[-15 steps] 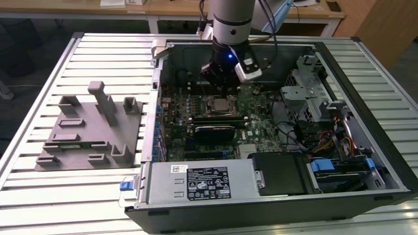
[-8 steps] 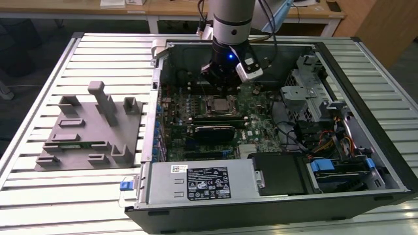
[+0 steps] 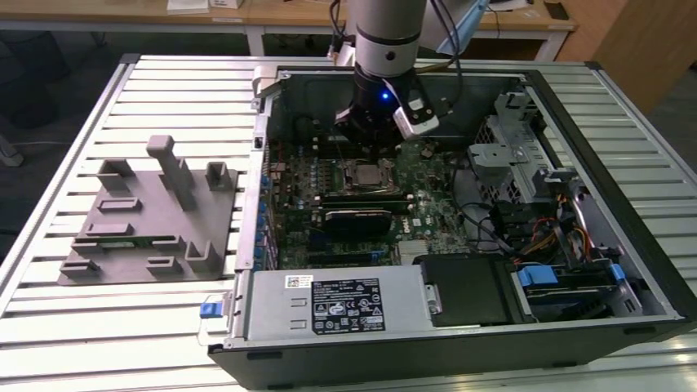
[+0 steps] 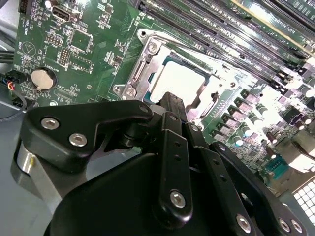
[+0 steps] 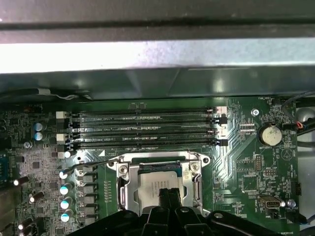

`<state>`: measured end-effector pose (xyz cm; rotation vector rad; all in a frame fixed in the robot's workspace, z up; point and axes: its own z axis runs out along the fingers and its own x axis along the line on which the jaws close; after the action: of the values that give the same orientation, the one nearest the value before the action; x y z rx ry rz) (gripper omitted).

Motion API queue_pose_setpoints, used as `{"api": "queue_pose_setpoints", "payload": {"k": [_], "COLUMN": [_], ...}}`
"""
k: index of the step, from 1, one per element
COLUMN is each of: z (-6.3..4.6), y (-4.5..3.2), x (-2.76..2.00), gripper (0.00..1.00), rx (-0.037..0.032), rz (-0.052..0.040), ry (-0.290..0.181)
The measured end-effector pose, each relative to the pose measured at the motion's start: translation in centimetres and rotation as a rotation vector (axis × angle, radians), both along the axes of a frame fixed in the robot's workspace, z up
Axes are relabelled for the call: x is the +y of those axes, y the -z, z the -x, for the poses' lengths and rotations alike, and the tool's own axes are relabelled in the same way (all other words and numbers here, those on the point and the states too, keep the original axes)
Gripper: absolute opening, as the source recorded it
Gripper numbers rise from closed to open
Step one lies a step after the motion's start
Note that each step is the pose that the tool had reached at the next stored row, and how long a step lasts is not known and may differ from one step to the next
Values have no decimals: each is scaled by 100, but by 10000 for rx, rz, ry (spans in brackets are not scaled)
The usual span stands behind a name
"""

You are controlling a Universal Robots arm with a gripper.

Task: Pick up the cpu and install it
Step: 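Close the cpu cover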

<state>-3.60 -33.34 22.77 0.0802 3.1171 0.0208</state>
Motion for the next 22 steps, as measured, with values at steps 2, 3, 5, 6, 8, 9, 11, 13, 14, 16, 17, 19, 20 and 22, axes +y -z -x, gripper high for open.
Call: {"api": "queue_pose_setpoints", "payload": {"k": [2,3,5,6,8,9,11,13,14,16,17,19,20,22], "z": [6,13,26,33,44,48,54,59,62,68,71,81,87,97], "y": [3,4,7,8,12,15,24,34,38,45,48,52,55,60], "x": [-2,-2,-3,-3,-3,-3,-3,-4,-5,-6,-6,-6,-6,-7], "gripper": [11,11,11,11,11,11,11,11,11,11,11,11,11,11], "rx": [-1,-1,0,1,0,0,-1,0,1,1,1,1,0,0], "rz": [0,0,1,2,1,1,0,1,1,2,2,2,2,1], "ry": [0,-1,-1,-1,-1,-1,0,-1,-1,-1,-1,-1,-1,-1]}}
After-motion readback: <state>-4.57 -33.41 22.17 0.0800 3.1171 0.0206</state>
